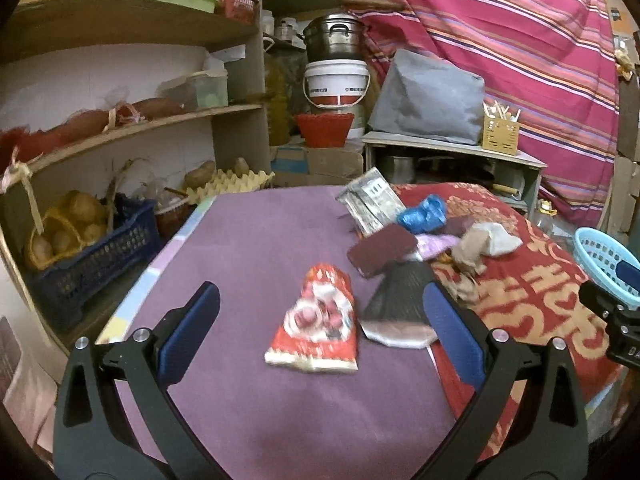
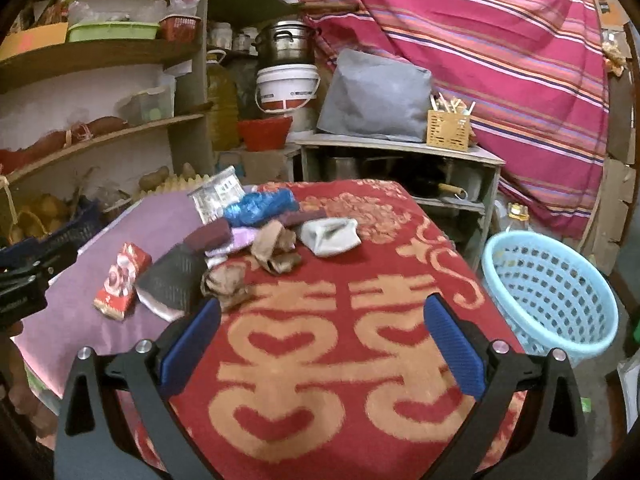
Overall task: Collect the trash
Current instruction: 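Grasp the red snack bag with the left tool while the right tool grasps brown paper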
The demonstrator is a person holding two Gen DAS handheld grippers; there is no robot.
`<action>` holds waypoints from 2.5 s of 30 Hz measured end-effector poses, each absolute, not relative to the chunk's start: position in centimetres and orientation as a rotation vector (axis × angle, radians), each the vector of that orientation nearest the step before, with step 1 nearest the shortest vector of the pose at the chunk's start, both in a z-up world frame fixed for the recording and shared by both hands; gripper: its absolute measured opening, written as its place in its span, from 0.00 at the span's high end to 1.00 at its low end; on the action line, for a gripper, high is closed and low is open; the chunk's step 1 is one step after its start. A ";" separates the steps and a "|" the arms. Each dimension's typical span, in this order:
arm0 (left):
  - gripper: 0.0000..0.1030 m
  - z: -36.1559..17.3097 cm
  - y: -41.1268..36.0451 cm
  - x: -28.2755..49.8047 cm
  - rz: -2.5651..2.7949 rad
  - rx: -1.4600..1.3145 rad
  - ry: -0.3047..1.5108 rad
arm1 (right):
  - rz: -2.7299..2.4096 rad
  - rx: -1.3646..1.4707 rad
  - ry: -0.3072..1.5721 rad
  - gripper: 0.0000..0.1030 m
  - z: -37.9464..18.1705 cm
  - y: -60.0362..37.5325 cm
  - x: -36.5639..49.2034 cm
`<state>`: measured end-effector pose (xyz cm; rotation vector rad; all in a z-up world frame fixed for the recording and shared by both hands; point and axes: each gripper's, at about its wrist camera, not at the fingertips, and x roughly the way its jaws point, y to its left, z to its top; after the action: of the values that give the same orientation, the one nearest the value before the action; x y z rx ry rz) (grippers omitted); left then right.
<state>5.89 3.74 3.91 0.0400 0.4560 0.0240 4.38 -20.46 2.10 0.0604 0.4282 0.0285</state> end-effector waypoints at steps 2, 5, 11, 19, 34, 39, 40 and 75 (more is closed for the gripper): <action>0.05 4.2 3.8 7.0 0.018 0.046 0.470 | 0.025 0.055 0.427 0.04 3.1 -20.2 5.7; 0.05 4.5 3.9 8.9 0.022 0.059 0.483 | 0.018 0.050 0.423 0.04 4.1 -19.7 6.9; 0.05 2.2 5.3 11.5 0.051 0.040 0.536 | 0.011 0.016 0.435 0.04 4.1 -19.0 10.0; 0.05 -1.4 5.7 14.4 0.056 0.090 0.641 | -0.004 0.016 0.505 0.04 1.2 -19.2 12.0; 0.05 -3.7 5.8 16.4 -0.060 0.068 0.804 | 0.016 -0.017 0.587 0.04 0.1 -16.6 13.5; 0.06 -4.2 6.4 15.8 -0.072 0.090 0.847 | 0.010 -0.030 0.604 0.04 0.1 -16.4 13.3; 0.08 -4.4 6.6 15.7 -0.079 0.091 0.859 | 0.009 -0.031 0.607 0.04 0.1 -16.4 13.3; 0.70 -1.8 10.1 13.8 -0.077 0.032 0.740 | 0.113 -0.048 0.730 0.13 -2.2 -11.6 15.6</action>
<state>13.77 10.08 -1.78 0.0317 0.7401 -0.0772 15.62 -11.65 -2.17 -0.0477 0.7303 0.1125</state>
